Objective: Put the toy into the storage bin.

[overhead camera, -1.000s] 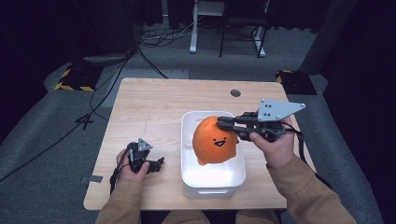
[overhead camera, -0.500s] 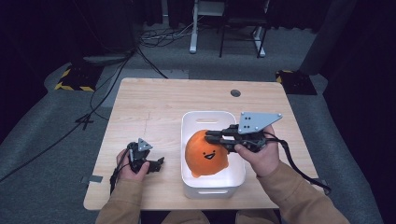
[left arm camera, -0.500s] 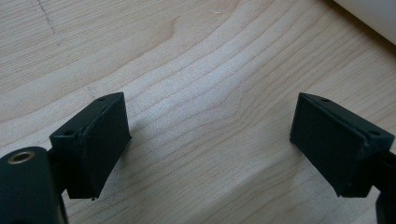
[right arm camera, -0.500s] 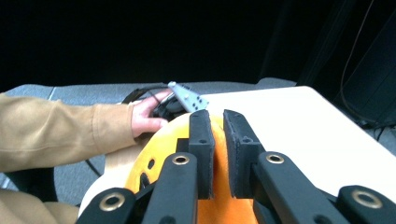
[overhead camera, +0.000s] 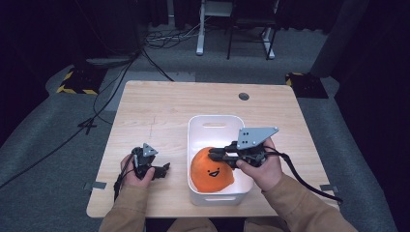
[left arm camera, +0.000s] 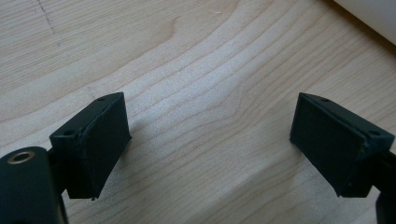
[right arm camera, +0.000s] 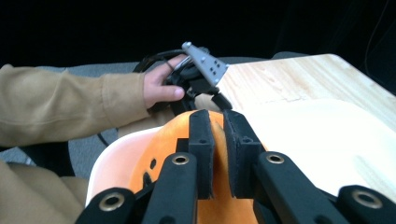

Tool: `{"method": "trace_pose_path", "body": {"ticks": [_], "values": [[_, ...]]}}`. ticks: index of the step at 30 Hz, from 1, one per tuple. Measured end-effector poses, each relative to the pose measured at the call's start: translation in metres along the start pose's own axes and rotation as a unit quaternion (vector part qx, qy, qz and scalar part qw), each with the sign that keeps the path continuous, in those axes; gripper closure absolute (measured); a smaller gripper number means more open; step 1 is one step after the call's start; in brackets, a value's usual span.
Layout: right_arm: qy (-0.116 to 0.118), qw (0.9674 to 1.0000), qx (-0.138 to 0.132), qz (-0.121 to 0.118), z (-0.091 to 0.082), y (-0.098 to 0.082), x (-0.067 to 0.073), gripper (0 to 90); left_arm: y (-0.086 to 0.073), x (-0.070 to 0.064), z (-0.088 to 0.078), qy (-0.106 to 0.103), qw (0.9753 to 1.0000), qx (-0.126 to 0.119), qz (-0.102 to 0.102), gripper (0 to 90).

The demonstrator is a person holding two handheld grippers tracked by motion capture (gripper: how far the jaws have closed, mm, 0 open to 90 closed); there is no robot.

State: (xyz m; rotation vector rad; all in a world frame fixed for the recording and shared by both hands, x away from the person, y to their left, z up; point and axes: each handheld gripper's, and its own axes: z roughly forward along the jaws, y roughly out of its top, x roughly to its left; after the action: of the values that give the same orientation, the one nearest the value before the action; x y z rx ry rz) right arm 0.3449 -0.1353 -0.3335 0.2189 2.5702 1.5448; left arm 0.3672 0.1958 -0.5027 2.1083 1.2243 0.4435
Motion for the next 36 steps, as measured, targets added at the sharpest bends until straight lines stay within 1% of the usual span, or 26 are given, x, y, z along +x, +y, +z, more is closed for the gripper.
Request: {"method": "trace_pose_path", "body": {"ticks": [1, 3, 5, 7, 10, 13, 15, 17, 20, 21, 22, 24, 26, 30, 36], "values": [[0.002, 1.0, 0.001, 0.0, 0.0, -0.001, 0.001, 82.3, 0.0, 0.0, 0.0, 0.0, 1.0, 0.0, 0.0, 12.3], [0.01, 0.9999, 0.005, 0.008, 0.001, -0.006, 0.002, 82.2, 0.0, 0.0, 0.0, 0.0, 1.0, 0.0, 0.0, 12.3], [0.011, 0.9999, 0.006, 0.011, 0.002, -0.008, 0.002, 82.1, 0.0, 0.0, 0.0, 0.0, 1.0, 0.0, 0.0, 12.2], [0.015, 0.9997, 0.012, 0.018, 0.003, -0.012, 0.003, 82.1, 0.0, 0.0, 0.0, 0.002, 1.0, 0.0, 0.001, 12.2], [0.02, 0.9994, 0.026, 0.014, 0.007, -0.015, 0.005, 82.0, 0.0, 0.0, 0.0, 0.001, 1.0, 0.0, 0.0, 12.2], [0.025, 0.9992, 0.03, 0.013, 0.01, -0.017, 0.007, 81.8, 0.0, 0.0, 0.0, 0.001, 1.0, 0.0, 0.001, 12.2], [0.029, 0.9986, 0.042, 0.013, 0.014, -0.019, 0.008, 81.5, 0.0, 0.0, 0.0, 0.0, 1.0, 0.0, 0.0, 12.2], [0.028, 0.9984, 0.046, 0.013, 0.015, -0.02, 0.009, 81.3, 0.0, 0.0, 0.0, 0.001, 1.0, 0.0, 0.0, 12.2], [0.033, 0.9975, 0.062, 0.013, 0.018, -0.022, 0.01, 81.1, 0.0, 0.0, 0.0, 0.001, 1.0, 0.0, 0.001, 12.2], [0.033, 0.9969, 0.069, 0.018, 0.019, -0.023, 0.011, 81.0, 0.0, 0.0, 0.0, 0.0, 1.0, 0.0, 0.0, 12.2], [0.033, 0.9968, 0.072, 0.015, 0.02, -0.024, 0.01, 80.9, 0.0, 0.0, 0.0, 0.001, 1.0, 0.0, 0.0, 12.2], [0.033, 0.996, 0.081, 0.018, 0.021, -0.026, 0.01, 80.9, 0.0, 0.0, 0.0, 0.001, 1.0, 0.0, 0.0, 12.2], [0.035, 0.9958, 0.081, 0.021, 0.021, -0.026, 0.009, 80.7, 0.0, 0.0, 0.0, 0.001, 1.0, 0.0, 0.0, 12.2], [0.038, 0.9949, 0.09, 0.026, 0.02, -0.026, 0.008, 80.1, 0.0, 0.0, 0.0, 0.001, 1.0, 0.0, 0.001, 12.2], [0.036, 0.9948, 0.093, 0.025, 0.019, -0.026, 0.008, 79.9, 0.0, 0.0, 0.0, 0.001, 1.0, 0.0, 0.0, 12.3]]}}
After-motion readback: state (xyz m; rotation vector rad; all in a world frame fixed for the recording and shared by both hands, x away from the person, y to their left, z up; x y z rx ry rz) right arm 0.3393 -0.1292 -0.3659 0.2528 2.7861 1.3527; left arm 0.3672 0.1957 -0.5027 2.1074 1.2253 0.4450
